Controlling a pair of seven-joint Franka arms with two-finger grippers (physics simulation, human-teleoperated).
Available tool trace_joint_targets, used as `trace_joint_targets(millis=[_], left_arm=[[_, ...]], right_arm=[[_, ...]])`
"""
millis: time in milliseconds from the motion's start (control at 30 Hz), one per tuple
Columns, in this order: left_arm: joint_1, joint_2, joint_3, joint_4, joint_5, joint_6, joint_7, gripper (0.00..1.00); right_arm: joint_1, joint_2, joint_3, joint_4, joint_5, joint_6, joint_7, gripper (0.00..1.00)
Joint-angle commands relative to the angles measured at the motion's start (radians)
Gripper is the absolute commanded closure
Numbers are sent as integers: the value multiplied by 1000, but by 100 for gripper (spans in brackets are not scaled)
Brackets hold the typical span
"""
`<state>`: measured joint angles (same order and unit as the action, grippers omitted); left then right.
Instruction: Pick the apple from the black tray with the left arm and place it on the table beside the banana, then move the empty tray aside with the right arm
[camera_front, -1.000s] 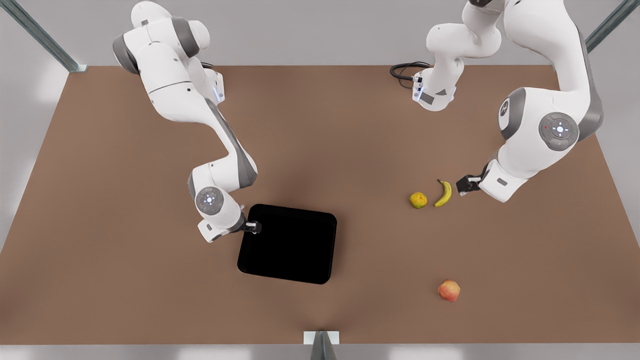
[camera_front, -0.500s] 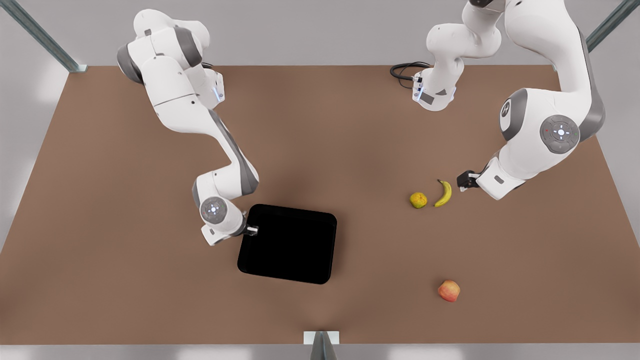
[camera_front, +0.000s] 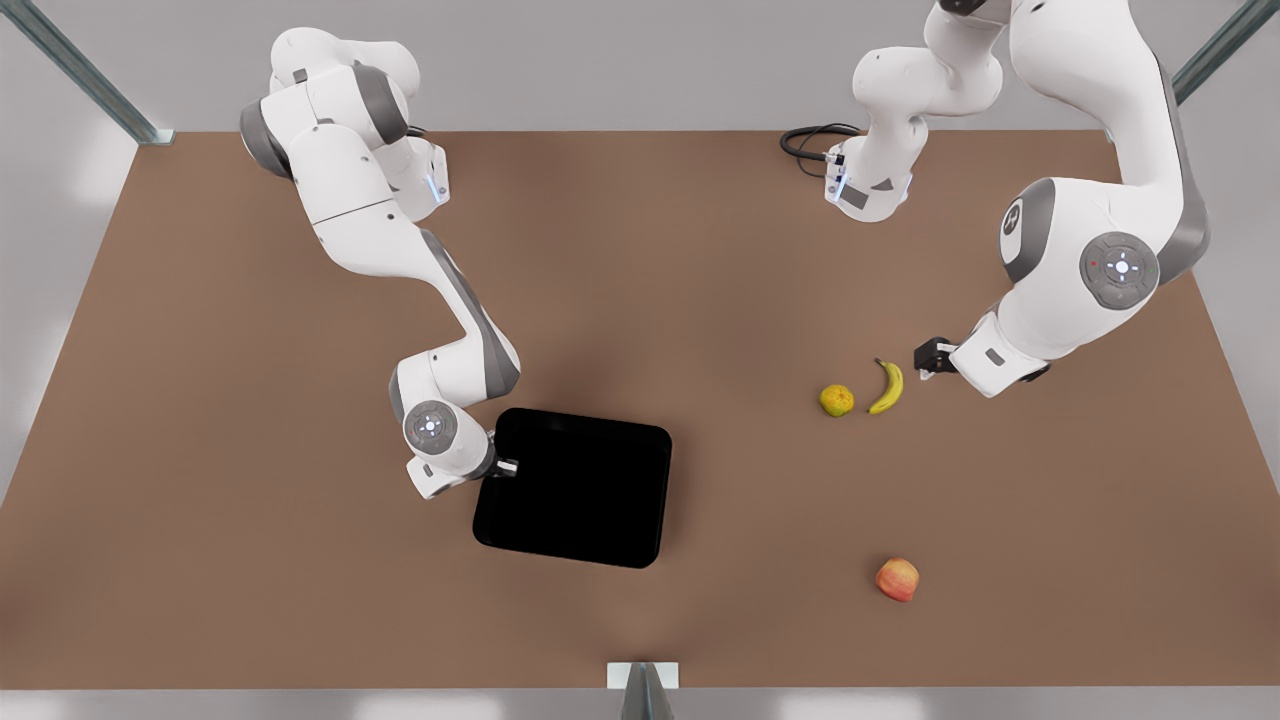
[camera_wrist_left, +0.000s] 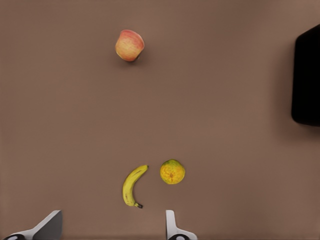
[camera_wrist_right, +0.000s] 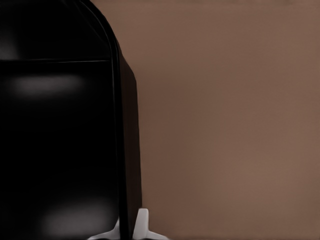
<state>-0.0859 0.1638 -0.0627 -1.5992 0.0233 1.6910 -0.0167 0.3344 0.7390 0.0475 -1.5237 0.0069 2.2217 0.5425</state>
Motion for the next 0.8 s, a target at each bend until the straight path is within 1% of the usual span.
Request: trace_joint_targets(millis=[0,100,167,267,433,533,633,767], left_arm=[[0,-1,0,1,0,-2,49,0],[0,-3,0,1,0,-2,49,0],[0,-4,0,1,1,-4,49,0],[0,-6,0,1,1,-7,49,0],[0,-7,0,1,1,-10,47,0],[0,-7,0,7,4,-8,47,0],[2,-7,0,7,4,-8,47,0],[3,-10,0,7,4,-8,47,0]], right_arm=[[0,-1,0,0,-1,3,-32,78],[0,-1,0,0,1,1,-41,83],[0,-3,0,0,1,-5,-41,88],[0,-15,5,0,1,-10,-46,92],[0,-61,8,0,1,-76,-82,94],[-5,-133,2,-12,4,-169,-151,94],[-52,-202,6,-12,4,-284,-239,94],[-106,-271,6,-21,15,-392,-386,94]])
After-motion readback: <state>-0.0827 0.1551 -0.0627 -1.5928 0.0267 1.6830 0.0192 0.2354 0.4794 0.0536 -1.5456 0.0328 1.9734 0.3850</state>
